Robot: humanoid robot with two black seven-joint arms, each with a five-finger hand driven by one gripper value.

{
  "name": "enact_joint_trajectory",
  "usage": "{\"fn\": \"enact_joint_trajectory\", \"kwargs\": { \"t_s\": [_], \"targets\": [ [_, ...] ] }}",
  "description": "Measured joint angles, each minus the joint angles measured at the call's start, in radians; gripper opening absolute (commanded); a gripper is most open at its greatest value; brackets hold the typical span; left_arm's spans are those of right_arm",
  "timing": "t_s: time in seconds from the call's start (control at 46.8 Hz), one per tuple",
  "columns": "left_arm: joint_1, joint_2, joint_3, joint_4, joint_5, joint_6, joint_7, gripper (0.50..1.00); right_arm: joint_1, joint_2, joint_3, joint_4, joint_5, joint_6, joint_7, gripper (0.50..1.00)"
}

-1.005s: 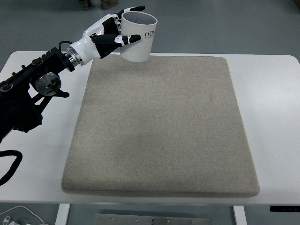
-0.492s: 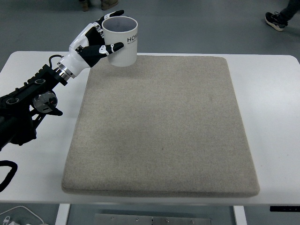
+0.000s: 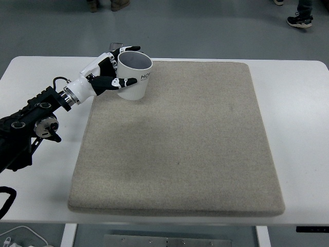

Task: Flip white cup upright
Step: 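Lower the upright cup onto the pad with the left hand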

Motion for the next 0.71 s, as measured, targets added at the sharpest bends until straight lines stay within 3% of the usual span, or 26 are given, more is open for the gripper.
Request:
{"fn": "enact_joint_trajectory", "kwargs": {
  "t_s": [0.706],
  "targets": [
    [0.054,-0.067,0.013,-0.001,0.038,0.049,0.0,0.51,0.0,0.0,0.0,0.0,0.0,0.0,0.0,0.93]
  ]
}}
